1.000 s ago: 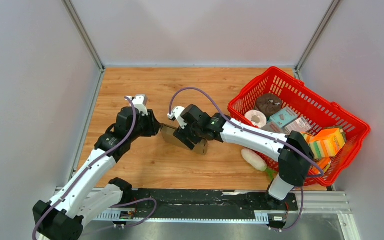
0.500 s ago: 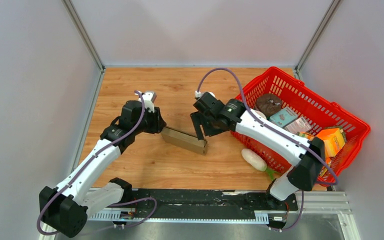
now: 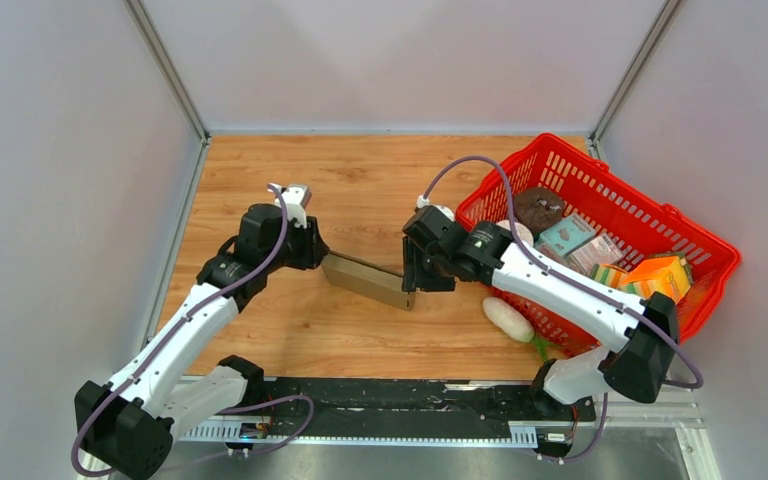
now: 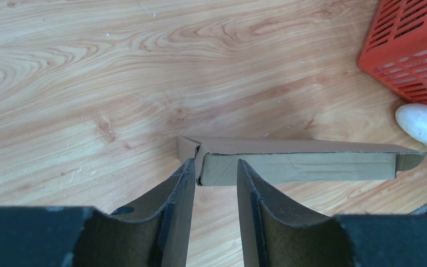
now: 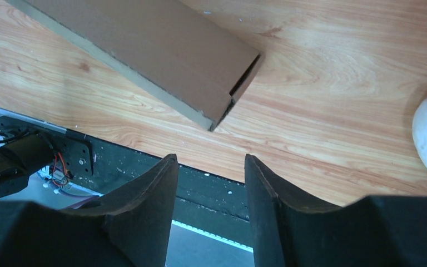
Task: Fold the paper box
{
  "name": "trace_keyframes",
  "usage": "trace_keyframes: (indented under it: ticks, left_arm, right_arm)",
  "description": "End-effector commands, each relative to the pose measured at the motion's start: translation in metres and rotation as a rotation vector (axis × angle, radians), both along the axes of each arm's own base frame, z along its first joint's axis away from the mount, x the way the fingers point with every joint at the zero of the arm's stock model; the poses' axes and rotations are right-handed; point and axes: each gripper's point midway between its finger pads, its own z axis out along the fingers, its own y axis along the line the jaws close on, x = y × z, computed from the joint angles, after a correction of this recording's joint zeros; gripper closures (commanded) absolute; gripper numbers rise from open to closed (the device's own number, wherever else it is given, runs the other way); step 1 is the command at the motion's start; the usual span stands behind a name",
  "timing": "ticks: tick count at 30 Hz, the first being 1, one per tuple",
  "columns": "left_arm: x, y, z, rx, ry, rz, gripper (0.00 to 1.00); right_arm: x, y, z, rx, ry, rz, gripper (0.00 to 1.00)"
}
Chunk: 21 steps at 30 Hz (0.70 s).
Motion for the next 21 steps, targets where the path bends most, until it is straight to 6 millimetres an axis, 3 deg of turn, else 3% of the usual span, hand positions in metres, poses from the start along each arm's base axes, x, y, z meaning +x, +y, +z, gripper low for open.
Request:
trace_keyframes:
  ticks: [1,9,13,16,21]
  left_arm:
    - [0.0,0.001,0.006,-0.017,-0.031,-0.002,0.58]
    - [-0.004,0.005,0.006,-0.006,-0.028,0.014,0.64]
    - [-0.006,0.007,0.001,0.01,-0.007,0.01,0.62]
    - [-0.007,0.006,0.002,0.006,-0.006,0.004,0.61]
    - [-0.011,0.003,0.001,-0.003,-0.001,-0.017,0.61]
  right_arm:
    - [0.016,0.019,0.005,0.051,-0.047,-0.015,0.52]
    - [0.028,0.018,-0.005,-0.013,-0.077,-0.014,0.7]
    - [0.028,0.016,-0.011,-0.028,-0.061,-0.016,0.88]
    - [0.029,0.012,-0.013,-0.049,-0.066,-0.02,0.95]
    - [0.032,0.006,-0.015,-0.087,-0.08,0.002,1.0]
